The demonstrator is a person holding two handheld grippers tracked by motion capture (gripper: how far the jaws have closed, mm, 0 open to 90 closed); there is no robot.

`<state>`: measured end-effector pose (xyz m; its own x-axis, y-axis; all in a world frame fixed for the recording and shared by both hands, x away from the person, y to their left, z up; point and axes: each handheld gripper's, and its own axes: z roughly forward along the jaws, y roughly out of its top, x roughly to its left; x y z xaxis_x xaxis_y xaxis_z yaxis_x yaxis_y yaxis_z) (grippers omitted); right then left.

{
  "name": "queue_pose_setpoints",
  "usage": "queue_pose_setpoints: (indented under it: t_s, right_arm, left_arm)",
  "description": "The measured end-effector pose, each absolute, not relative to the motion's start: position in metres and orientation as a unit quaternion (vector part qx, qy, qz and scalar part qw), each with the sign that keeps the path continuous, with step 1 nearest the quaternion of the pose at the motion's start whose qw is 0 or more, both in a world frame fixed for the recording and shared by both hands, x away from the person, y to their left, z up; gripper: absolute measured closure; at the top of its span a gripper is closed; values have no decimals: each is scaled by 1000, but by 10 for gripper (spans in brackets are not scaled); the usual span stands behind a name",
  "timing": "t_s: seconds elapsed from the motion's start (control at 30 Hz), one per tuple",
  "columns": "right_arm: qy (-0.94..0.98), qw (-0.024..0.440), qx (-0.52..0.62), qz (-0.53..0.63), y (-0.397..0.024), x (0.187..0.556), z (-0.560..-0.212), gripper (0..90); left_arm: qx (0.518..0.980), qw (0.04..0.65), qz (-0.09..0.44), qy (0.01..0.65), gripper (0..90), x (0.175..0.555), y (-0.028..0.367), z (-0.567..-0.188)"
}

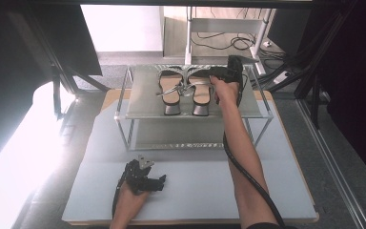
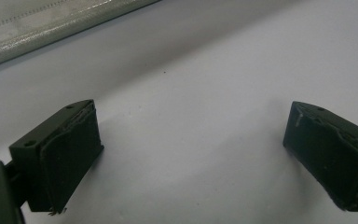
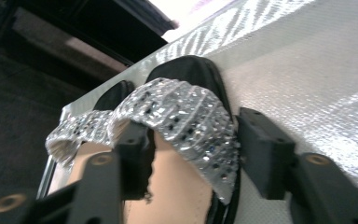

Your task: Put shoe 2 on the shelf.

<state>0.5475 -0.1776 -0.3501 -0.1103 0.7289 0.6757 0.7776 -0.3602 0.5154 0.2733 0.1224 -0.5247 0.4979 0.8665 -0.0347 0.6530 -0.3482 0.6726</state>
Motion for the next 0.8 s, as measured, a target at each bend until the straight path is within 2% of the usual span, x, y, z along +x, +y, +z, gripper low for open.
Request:
queue_pose_setpoints:
  t_s: [0.1, 0.2, 0.3, 0.8]
  right_arm:
    - [-569, 23, -663, -485, -179, 546, -348, 440]
    - [-569, 22, -670, -476, -182, 543, -347, 552]
    - [-546, 34, -681, -487, -185, 543, -352, 579]
    - [-525, 23, -692, -495, -175, 548, -354, 564]
  left_arm:
    - [804, 320, 167, 472, 37, 273, 122, -525]
    - [805, 320, 167, 471, 37, 273, 122, -525]
    - [804, 319, 167, 472, 37, 273, 122, -525]
    - [805, 320, 167, 471, 37, 274, 122, -525]
